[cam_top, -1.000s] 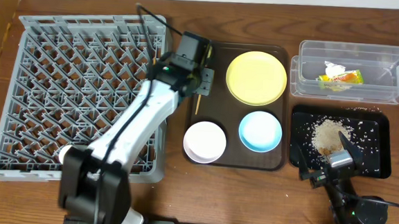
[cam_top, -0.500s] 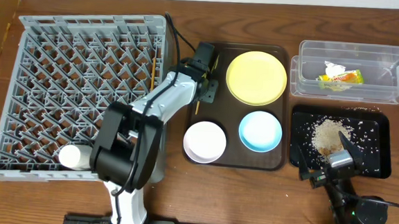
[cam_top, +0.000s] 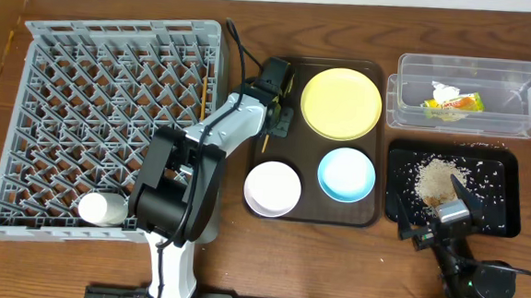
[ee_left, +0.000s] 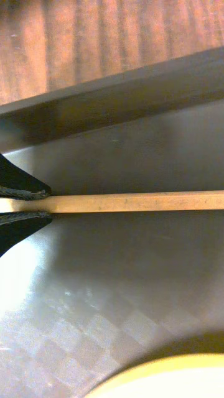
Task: Sort waste into correct bins and load items into the dishwasher
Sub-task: 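Move the left gripper back and grasp the second chopstick, then carry the second chopstick into the dish rack and release it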
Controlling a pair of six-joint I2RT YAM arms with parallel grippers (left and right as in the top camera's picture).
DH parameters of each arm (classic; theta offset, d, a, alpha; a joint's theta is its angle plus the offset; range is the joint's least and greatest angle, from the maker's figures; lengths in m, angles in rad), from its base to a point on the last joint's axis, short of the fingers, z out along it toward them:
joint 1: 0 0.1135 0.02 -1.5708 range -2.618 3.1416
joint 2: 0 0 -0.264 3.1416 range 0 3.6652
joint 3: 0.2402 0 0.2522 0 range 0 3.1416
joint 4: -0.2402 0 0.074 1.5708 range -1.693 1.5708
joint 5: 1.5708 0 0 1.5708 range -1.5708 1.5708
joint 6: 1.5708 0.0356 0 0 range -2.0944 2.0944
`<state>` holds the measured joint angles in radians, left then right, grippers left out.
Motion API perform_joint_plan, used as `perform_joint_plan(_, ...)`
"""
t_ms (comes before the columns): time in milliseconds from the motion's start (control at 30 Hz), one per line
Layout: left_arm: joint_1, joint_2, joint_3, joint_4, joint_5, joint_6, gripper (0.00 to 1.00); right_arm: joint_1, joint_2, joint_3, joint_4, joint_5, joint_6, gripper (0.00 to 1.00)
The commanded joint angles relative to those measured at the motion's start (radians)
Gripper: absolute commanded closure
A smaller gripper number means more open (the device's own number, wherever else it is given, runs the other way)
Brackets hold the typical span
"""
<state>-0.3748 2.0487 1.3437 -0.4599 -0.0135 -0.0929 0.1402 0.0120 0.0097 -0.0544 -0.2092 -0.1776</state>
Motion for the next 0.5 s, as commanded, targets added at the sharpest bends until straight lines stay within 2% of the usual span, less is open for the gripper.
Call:
perform_joint_plan(0, 0.003, -0.028, -0.017, -0.046, 0.005, -0.033, 0.92, -0.015, -0.005, -0.004, 0.002, -0.005, -0.011, 0.01)
perform_joint_plan(167, 0.010, -0.196, -0.017, -0.090, 0.005, -0.036, 0.92, -0.015, -0.005, -0.004, 0.002, -0.005, -0.011, 0.01)
perform_joint_plan(333, 0.025, -0.399, -0.017, -0.198, -0.024, -0.035, 0.92, -0.015, -0.005, -0.004, 0.002, -0.005, -0.011, 0.01)
perform_joint_plan(467, 0.050, -0.496, -0.018, -0.336, -0.187, -0.016, 0.92, -0.015, -0.005, -0.004, 0.002, -0.005, -0.011, 0.01)
